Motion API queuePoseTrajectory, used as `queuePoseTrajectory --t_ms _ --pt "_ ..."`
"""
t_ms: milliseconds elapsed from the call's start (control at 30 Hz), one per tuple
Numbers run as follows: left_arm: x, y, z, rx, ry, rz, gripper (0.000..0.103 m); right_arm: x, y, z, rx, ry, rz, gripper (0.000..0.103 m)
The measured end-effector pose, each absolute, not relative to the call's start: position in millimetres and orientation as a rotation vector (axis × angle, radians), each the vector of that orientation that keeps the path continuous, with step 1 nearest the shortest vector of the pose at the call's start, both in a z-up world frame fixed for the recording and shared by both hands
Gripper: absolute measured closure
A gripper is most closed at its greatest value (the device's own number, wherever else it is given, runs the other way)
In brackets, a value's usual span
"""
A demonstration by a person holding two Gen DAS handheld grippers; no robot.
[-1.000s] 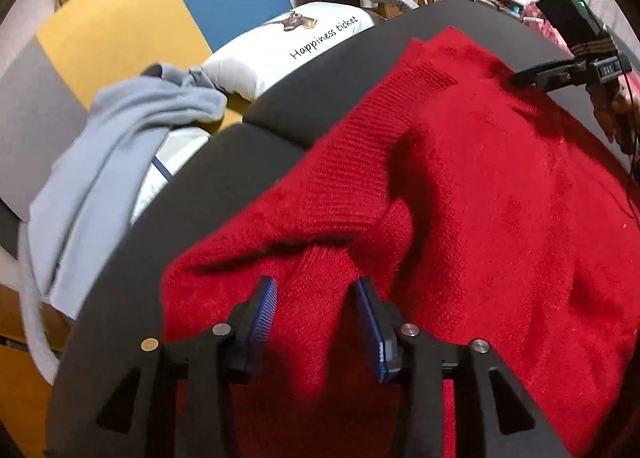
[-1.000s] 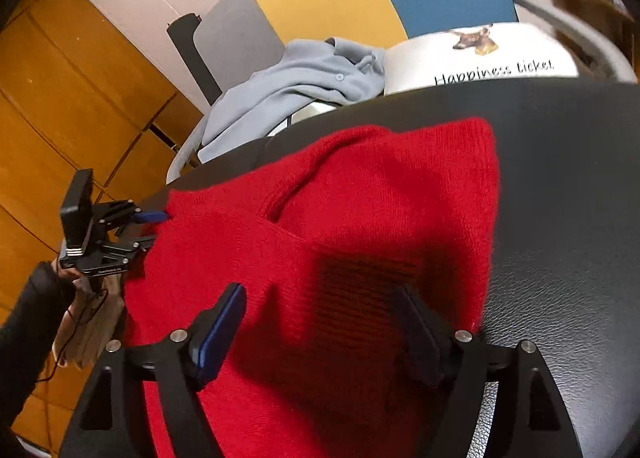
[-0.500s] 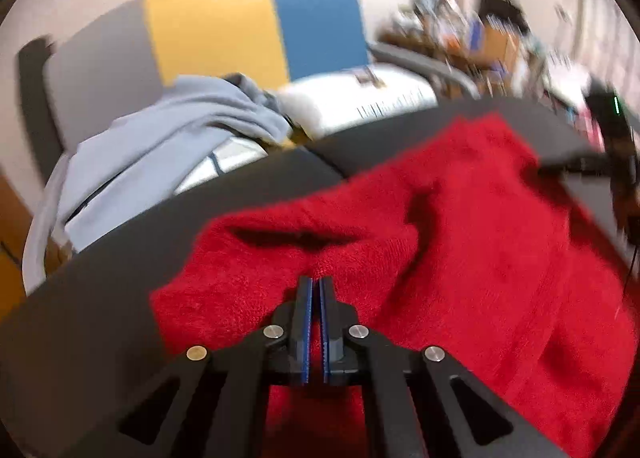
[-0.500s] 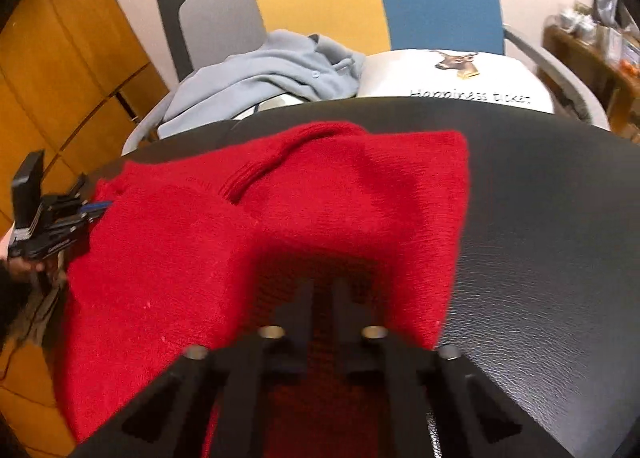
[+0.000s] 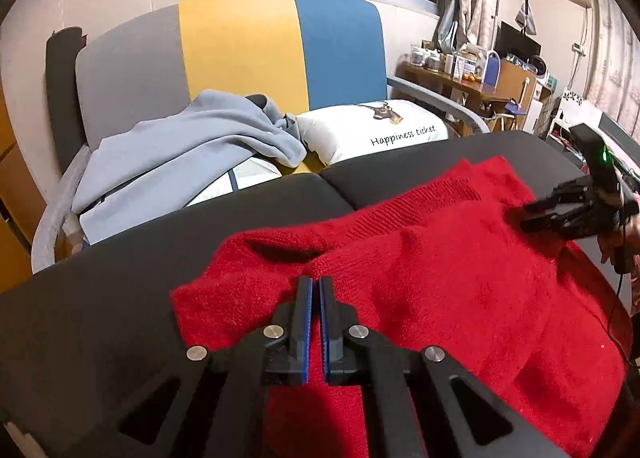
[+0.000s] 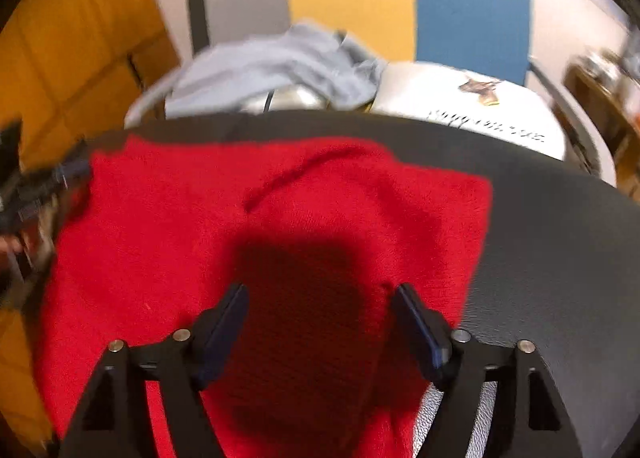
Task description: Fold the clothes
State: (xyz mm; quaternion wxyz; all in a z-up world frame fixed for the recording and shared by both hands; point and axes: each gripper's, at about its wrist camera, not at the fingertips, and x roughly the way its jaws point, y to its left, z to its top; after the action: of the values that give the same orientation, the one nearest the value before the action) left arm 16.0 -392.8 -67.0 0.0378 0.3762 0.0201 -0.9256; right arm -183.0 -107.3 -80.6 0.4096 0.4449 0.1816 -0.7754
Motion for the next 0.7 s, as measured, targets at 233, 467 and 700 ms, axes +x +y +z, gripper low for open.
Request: queuePoseTrajectory --t_ms 233,467,700 --pt "35.5 -394.5 -55.8 1.013 0.096 -2.846 0.101 -165.9 -112.0 -68.4 1.036 0.586 -1.987 0.095" --pt "21.4 -405.8 -42.4 0.916 0.165 -2.845 0.101 -175.4 -112.3 -28.7 0.918 0.624 -2.107 0.095" --pt "-6.3 -441.9 -79.5 0.993 0.401 -2.652 0.089 -212.0 -123.3 -64.2 1.103 0.606 -2.100 0.083"
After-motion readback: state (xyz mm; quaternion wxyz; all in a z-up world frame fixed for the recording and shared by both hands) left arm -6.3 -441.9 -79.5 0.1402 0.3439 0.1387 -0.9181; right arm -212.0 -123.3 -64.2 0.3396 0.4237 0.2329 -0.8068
